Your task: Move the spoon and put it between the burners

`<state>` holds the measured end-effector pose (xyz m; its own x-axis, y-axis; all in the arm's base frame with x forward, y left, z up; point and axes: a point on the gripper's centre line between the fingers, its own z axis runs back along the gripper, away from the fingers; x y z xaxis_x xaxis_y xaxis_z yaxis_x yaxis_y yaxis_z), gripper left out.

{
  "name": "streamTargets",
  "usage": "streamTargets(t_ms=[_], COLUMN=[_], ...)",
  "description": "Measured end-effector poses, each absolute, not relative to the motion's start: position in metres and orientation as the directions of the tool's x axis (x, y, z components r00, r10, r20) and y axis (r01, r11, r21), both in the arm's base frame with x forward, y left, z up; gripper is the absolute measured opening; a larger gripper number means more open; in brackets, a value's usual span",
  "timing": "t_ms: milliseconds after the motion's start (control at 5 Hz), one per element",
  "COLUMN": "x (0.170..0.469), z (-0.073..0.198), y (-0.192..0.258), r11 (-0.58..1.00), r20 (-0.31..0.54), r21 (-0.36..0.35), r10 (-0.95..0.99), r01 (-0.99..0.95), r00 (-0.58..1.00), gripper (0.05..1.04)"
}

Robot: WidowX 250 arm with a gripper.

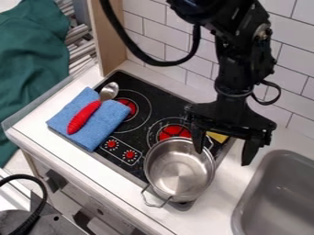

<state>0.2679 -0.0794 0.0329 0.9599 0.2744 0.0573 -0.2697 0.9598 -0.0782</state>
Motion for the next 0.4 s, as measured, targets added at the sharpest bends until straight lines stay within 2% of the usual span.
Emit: streamTargets(t_ms=[200,400], x=[0.263,0.270], z=[0.025,0.022], y=[-0.077,-0.035], r11=[0.962,0.961], r20=[0.034,0.079], r21=[-0.064,-0.074], r10=[0.266,0.271], r01=[-0.264,-0.265], r00=[0.963,0.959], gripper=[1.007,1.007])
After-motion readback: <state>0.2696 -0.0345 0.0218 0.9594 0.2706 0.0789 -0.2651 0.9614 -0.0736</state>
